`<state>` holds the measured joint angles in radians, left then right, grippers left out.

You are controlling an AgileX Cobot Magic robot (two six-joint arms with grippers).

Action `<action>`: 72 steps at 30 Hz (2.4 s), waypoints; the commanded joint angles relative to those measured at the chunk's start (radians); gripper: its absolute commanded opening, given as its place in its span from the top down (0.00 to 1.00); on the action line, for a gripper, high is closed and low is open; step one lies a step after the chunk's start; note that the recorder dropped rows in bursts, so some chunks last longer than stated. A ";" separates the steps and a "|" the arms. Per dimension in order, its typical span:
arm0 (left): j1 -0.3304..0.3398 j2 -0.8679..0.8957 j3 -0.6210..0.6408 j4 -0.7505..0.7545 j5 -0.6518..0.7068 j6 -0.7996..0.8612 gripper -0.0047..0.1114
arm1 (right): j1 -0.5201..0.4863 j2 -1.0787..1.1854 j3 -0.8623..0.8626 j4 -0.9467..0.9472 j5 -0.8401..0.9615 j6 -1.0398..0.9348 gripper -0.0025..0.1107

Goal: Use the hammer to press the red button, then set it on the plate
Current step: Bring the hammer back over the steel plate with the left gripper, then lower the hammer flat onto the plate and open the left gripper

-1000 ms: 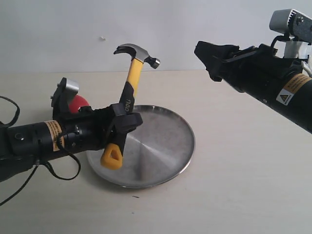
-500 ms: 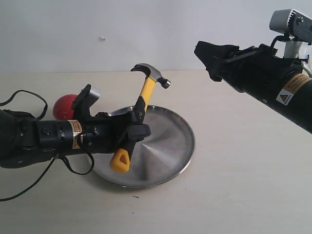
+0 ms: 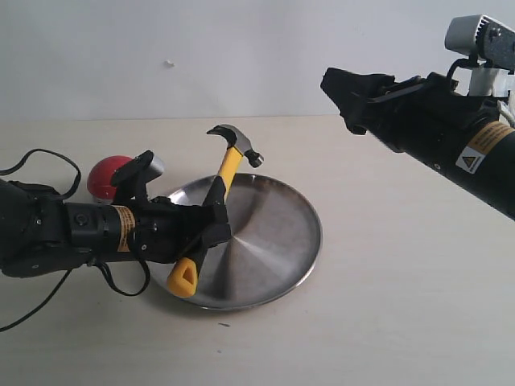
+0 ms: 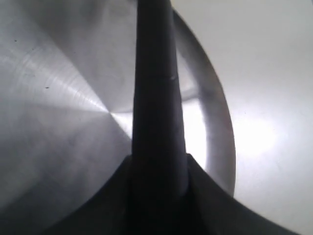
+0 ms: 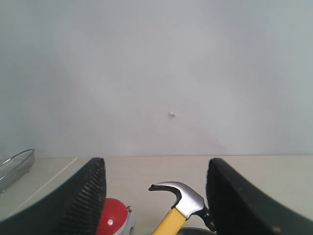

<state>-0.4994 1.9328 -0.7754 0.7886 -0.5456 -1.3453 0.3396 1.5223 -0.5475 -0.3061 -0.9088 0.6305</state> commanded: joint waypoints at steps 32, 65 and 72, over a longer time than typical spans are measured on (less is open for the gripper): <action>0.000 0.070 -0.068 0.142 -0.001 0.015 0.96 | -0.002 -0.009 0.001 0.001 -0.004 -0.009 0.46; 0.000 0.070 -0.068 0.206 0.117 -0.071 0.54 | -0.002 -0.009 0.001 0.001 -0.004 -0.009 0.46; 0.012 0.005 -0.068 0.201 0.119 -0.071 0.54 | -0.002 -0.009 0.001 -0.001 -0.004 -0.009 0.46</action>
<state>-0.4967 1.9801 -0.8376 0.9906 -0.4318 -1.4125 0.3396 1.5223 -0.5475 -0.3061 -0.9088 0.6305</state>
